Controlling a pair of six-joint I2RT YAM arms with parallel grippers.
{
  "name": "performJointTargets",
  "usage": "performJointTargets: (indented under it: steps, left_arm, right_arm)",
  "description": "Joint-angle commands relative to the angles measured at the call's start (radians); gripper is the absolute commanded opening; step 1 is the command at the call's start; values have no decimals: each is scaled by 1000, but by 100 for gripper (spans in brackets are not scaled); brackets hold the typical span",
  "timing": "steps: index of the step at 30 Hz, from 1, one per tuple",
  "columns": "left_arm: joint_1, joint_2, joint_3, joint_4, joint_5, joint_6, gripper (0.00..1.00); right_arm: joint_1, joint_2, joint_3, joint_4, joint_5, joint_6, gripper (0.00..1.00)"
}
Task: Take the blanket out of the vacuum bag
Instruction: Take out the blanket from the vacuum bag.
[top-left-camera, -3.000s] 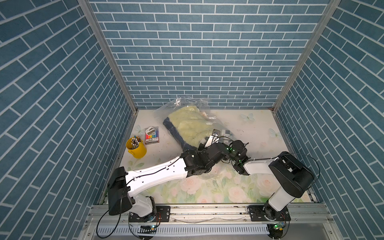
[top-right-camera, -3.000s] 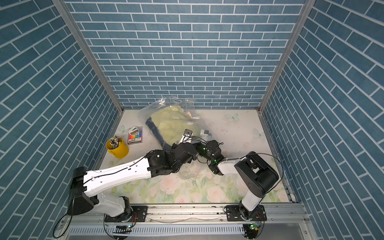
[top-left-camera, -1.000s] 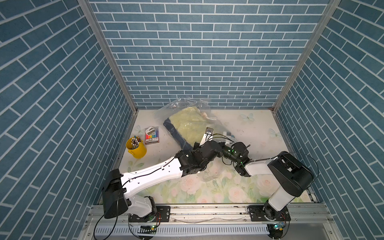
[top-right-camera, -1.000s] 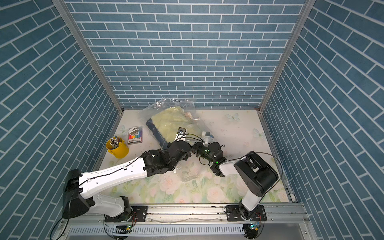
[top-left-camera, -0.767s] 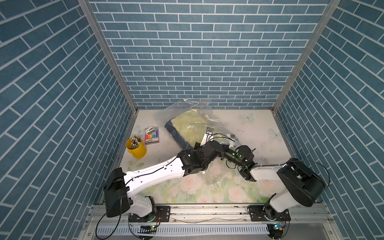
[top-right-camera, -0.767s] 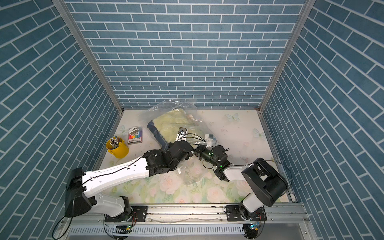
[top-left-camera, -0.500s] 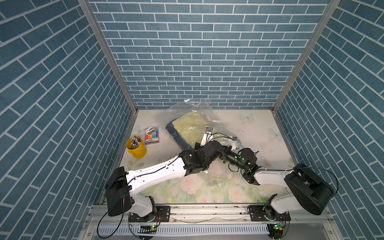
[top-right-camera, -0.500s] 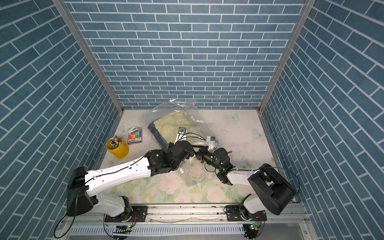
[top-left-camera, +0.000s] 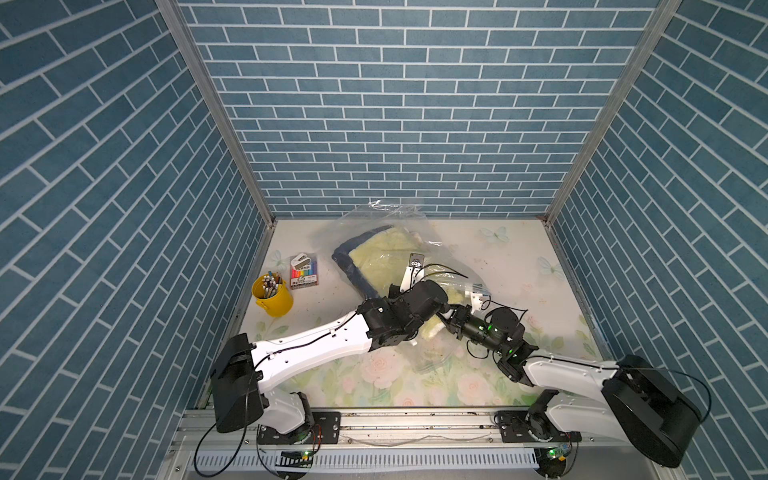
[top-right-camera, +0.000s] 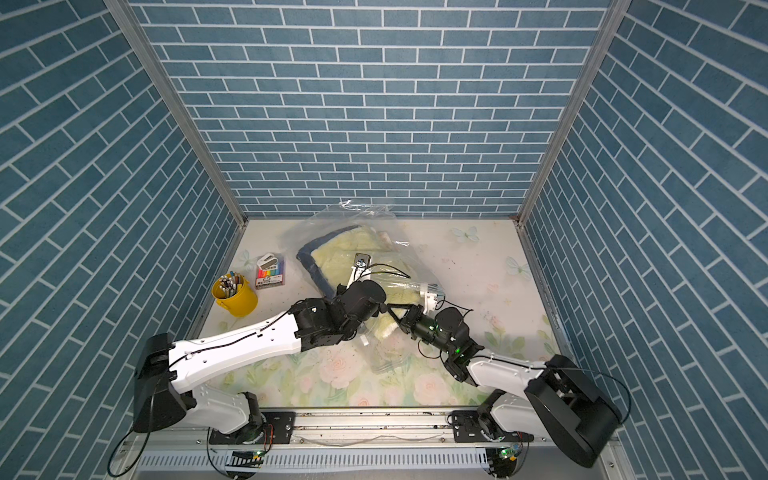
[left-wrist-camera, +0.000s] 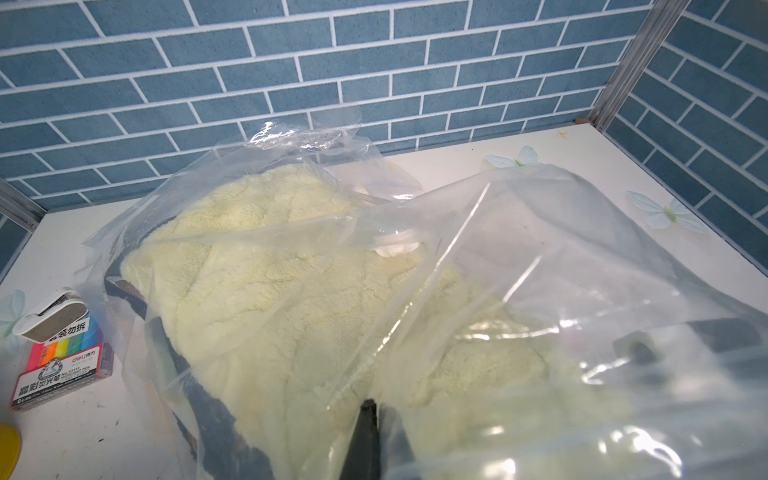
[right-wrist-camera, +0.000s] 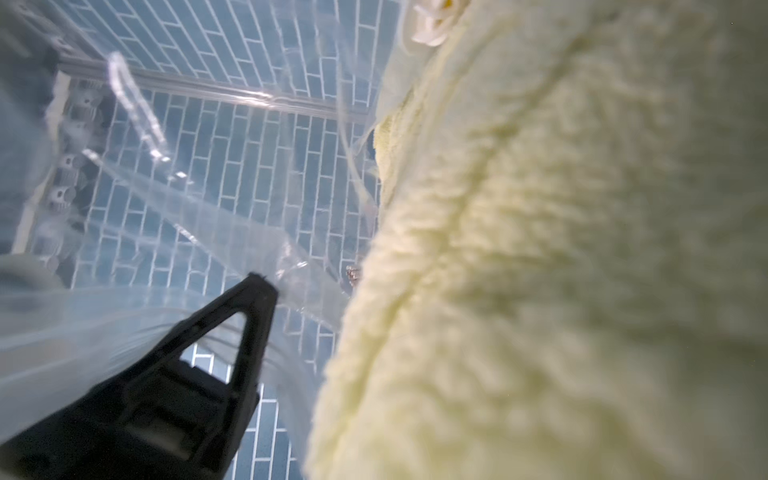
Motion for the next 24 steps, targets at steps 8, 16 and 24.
performJointTargets:
  steps: [8, 16, 24]
  left_arm:
    - [11, 38, -5, -16, -82, -69, 0]
    - [14, 96, 11, -29, -115, -114, 0]
    - [28, 147, 12, -36, -124, -162, 0]
  right_arm:
    - [33, -311, -36, -263, 8, -105, 0]
    - [47, -529, -97, -407, -5, -112, 0]
    - [46, -744, -18, -695, -28, -211, 0]
